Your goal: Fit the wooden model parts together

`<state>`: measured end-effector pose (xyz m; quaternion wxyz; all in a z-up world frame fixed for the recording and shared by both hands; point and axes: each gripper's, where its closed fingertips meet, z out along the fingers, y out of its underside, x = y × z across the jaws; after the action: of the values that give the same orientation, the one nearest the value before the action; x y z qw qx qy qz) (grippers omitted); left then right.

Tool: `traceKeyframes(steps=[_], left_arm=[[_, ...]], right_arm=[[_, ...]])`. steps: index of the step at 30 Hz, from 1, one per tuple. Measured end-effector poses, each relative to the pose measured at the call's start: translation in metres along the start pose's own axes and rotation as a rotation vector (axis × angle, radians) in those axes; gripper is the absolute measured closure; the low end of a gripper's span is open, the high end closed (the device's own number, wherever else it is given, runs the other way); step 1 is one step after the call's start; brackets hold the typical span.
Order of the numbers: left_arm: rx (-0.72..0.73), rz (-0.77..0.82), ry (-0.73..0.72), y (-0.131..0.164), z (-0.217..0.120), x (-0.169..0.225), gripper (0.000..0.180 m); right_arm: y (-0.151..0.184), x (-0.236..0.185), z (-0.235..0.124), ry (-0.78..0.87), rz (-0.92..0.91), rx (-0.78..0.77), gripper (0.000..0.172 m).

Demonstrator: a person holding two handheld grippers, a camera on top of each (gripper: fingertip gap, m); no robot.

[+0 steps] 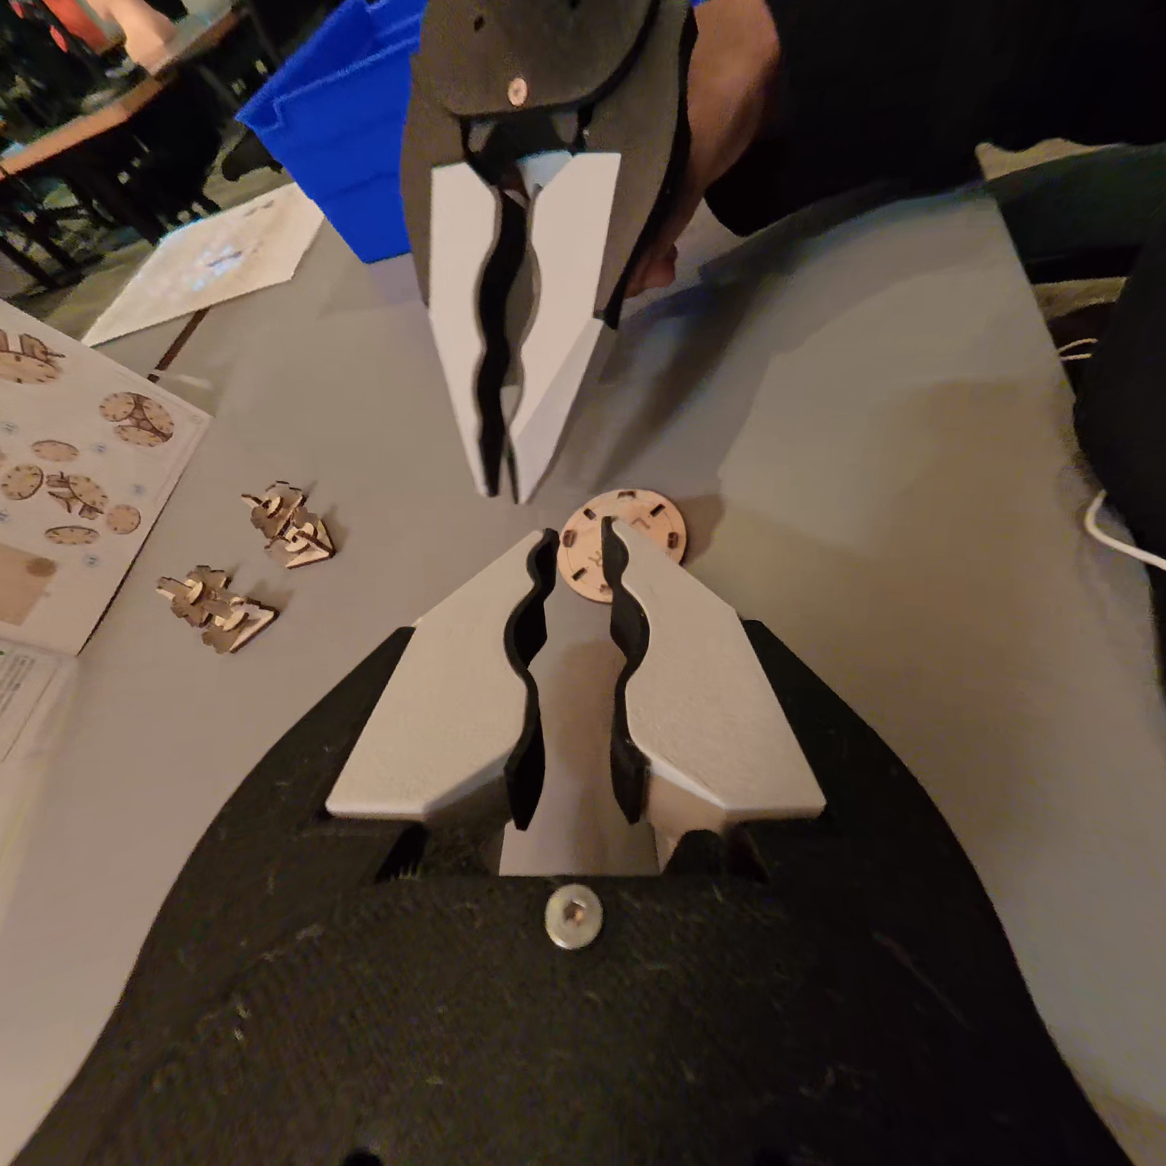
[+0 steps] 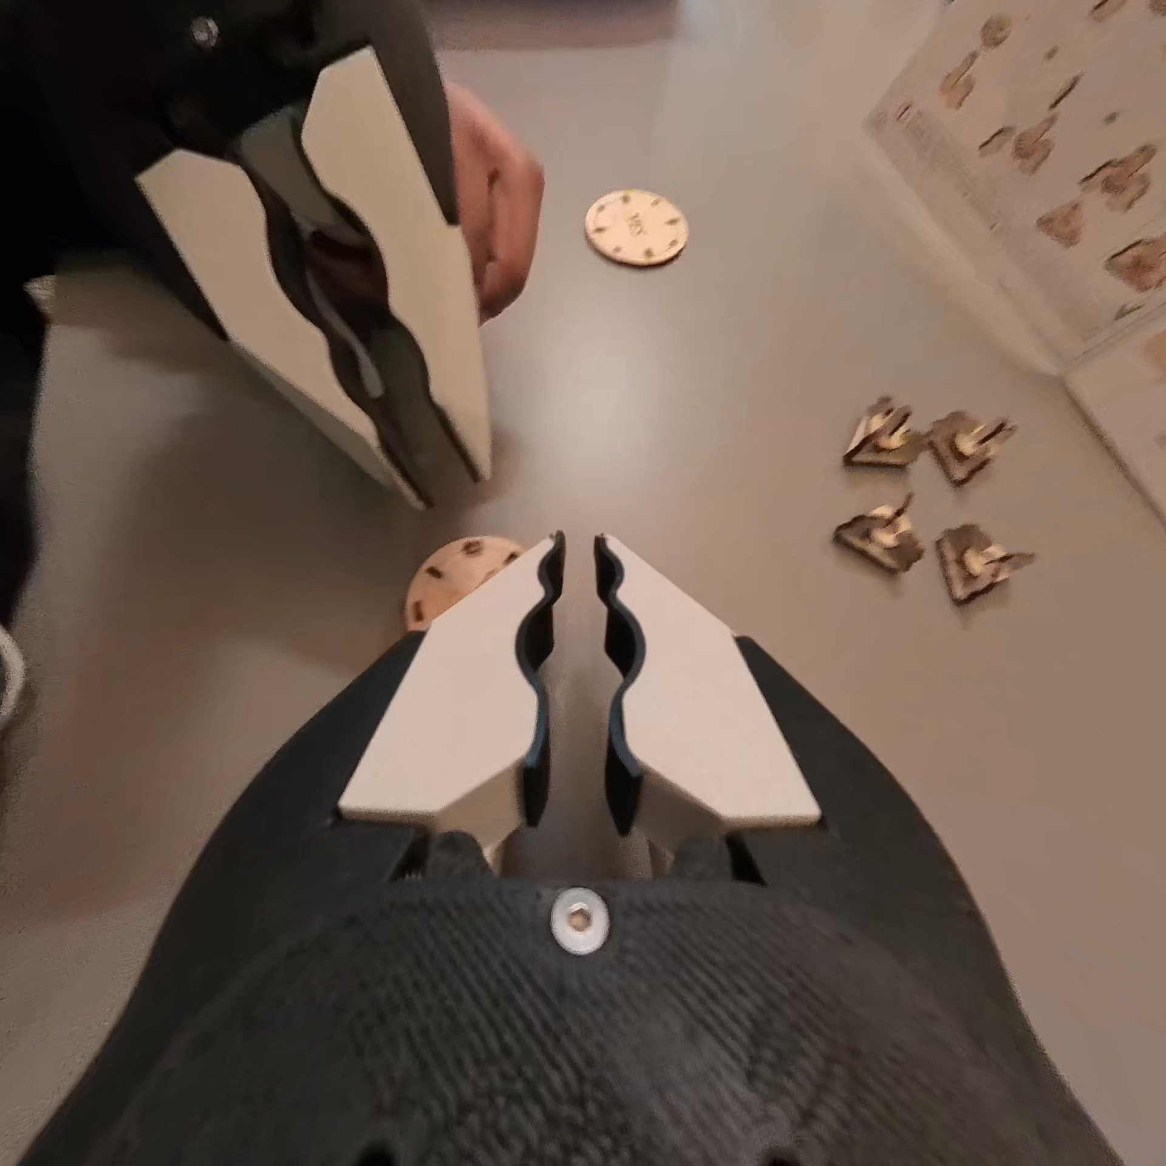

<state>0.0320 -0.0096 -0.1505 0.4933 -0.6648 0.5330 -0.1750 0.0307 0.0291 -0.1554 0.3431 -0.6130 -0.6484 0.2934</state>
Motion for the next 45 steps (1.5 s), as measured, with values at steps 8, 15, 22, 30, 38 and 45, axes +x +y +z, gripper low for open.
traceKeyframes(steps=[8,15,22,30,38,45], left_arm=[[-0.14,-0.09,0.009,0.021,0.008,-0.008,0.158],[-0.089,-0.178,0.004,0.01,0.011,-0.012,0.179],[-0.148,-0.335,0.087,0.013,0.025,-0.007,0.178],[-0.196,-0.357,0.092,0.02,0.028,-0.007,0.18],[-0.26,-0.342,0.088,0.029,0.031,-0.004,0.18],[-0.282,-0.329,0.091,0.032,0.032,-0.002,0.18]], right_arm=[[0.009,0.005,0.009,-0.157,0.022,0.058,0.167],[0.007,-0.008,-0.007,-0.245,0.027,0.118,0.172],[0.018,-0.017,0.004,-0.231,-0.032,0.028,0.17],[0.024,-0.018,0.009,-0.217,-0.05,-0.017,0.17],[0.027,-0.018,0.011,-0.217,-0.05,-0.045,0.17],[0.028,-0.018,0.013,-0.217,-0.047,-0.056,0.169]])
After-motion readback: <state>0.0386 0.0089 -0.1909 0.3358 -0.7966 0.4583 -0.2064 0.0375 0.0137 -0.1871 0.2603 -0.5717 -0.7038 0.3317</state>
